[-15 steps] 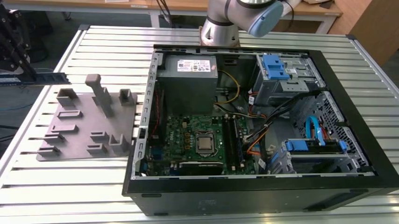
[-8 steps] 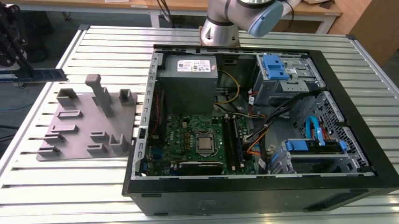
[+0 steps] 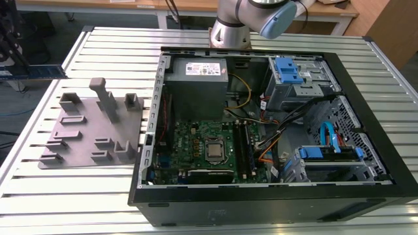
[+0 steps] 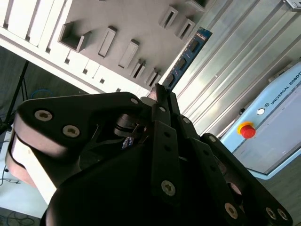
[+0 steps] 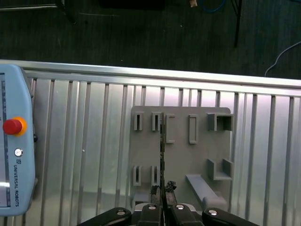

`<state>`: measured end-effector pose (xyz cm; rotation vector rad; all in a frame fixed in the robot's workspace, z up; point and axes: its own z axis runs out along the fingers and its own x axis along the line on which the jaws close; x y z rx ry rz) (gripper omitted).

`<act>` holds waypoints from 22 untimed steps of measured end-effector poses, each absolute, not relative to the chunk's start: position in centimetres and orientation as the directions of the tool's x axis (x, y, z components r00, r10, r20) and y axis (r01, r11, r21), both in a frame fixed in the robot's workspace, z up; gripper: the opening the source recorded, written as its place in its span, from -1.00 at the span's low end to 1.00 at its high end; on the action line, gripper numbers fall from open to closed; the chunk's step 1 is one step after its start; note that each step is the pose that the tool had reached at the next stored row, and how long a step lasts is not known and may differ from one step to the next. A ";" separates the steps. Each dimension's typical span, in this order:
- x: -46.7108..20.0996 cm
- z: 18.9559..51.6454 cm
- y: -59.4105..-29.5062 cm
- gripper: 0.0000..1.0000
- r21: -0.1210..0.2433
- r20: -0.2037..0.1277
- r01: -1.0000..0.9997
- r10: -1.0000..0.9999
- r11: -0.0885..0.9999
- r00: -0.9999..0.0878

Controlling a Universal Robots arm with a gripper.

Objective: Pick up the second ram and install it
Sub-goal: 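Pick up the second ram and move it above second insertion slot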

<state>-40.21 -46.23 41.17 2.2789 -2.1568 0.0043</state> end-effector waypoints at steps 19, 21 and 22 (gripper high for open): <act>-40.2 43.6 -46.2 -0.73 0.001 0.005 -0.998 -0.998 -0.055 0.055; -40.2 43.9 -46.2 -0.73 0.001 0.005 -0.998 -0.998 -0.055 0.055; -40.2 44.0 -46.2 -0.73 0.001 0.005 -0.998 -0.998 -0.055 0.055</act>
